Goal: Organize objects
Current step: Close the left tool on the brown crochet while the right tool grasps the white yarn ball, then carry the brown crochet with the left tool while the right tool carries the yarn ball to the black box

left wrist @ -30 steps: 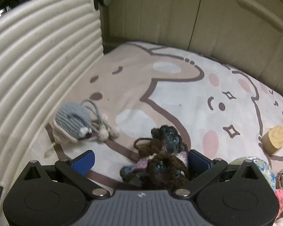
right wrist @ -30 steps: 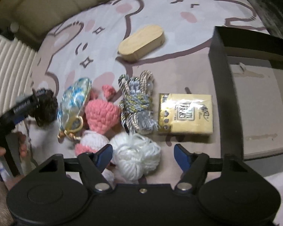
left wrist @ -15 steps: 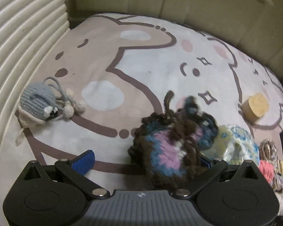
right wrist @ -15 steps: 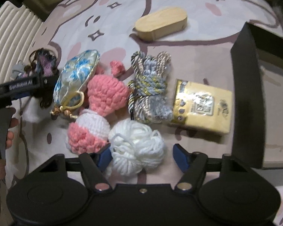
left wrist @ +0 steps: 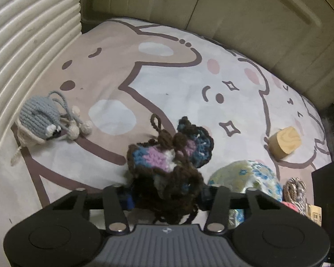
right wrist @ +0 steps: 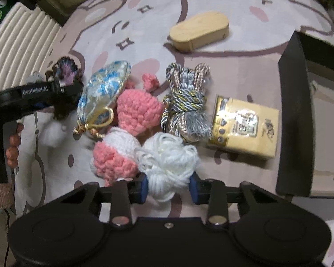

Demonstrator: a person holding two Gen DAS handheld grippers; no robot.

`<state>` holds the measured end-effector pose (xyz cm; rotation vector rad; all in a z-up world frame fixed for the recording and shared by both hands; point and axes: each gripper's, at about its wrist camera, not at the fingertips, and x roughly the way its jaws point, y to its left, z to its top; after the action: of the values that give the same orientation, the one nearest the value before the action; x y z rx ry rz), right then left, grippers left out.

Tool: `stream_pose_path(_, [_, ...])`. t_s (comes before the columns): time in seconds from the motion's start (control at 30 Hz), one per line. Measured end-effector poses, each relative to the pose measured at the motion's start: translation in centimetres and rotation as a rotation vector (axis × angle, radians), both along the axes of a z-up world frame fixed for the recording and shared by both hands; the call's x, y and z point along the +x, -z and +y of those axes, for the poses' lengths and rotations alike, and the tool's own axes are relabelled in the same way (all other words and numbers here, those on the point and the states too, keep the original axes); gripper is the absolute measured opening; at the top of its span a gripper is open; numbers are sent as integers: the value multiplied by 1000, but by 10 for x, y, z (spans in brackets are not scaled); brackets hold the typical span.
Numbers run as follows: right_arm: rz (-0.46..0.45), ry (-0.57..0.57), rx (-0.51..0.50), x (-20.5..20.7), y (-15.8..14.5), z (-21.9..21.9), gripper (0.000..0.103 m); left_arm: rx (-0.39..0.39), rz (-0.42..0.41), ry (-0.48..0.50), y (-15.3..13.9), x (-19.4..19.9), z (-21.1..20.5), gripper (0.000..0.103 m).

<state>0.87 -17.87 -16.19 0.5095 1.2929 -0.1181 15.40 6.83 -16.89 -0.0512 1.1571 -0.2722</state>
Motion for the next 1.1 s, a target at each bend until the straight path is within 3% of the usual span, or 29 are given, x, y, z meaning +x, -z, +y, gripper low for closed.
stream_pose_path(0.2, [-73, 22, -6, -1, -19, -4, 35, 36, -51, -18, -21, -10, 2, 44])
stream_pose_path(0.47, [-192, 69, -67, -11, -57, -8, 35, 28, -106, 6, -63, -29, 1, 44])
stream_pose_path(1.1, [-383, 72, -181, -53, -130, -5, 36, -42, -200, 101, -146, -94, -25, 44])
